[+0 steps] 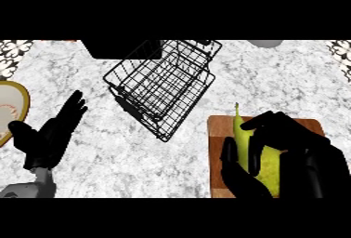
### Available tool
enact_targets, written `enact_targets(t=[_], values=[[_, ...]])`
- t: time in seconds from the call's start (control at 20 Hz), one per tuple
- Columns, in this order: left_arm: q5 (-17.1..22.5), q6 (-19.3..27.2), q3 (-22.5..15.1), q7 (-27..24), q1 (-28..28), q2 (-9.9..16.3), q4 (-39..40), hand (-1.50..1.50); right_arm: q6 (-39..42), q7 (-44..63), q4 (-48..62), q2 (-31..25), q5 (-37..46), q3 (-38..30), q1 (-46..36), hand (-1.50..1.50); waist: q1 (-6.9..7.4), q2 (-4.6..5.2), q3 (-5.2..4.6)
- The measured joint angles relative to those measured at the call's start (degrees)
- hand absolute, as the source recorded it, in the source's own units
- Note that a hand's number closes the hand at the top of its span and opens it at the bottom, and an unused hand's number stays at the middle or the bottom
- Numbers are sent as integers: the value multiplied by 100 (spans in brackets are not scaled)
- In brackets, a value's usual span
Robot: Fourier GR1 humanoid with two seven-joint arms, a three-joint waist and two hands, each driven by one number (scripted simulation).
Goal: Pick the pear from the cutting board and place it in the tiered basket
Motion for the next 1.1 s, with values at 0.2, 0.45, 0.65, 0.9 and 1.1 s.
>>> enact_targets(t=[0.2, 0.45, 0.65, 0.9, 1.1], values=[[72, -104, 81, 84, -20, 73, -58, 0, 193, 51, 903, 742, 55, -145, -1056, 150, 25, 5, 0], [-13, -94, 47, -10, 5, -9, -10, 0, 81, 182, 2079, 1090, -136, -333, -2098, 150, 48, 12, 3], [-16, -121, 51, -3, -57, -34, -4, 0, -124, 221, 3019, 1183, -409, -521, -2733, 150, 69, 20, 5], [-43, -152, 82, -60, -154, -64, 166, 0, -392, 235, 3943, 1221, -736, -669, -3270, 150, 62, 24, 6], [-20, -202, 132, -61, -116, -42, 120, 0, -673, 193, 4579, 1231, -933, -694, -3453, 150, 69, 23, 8]])
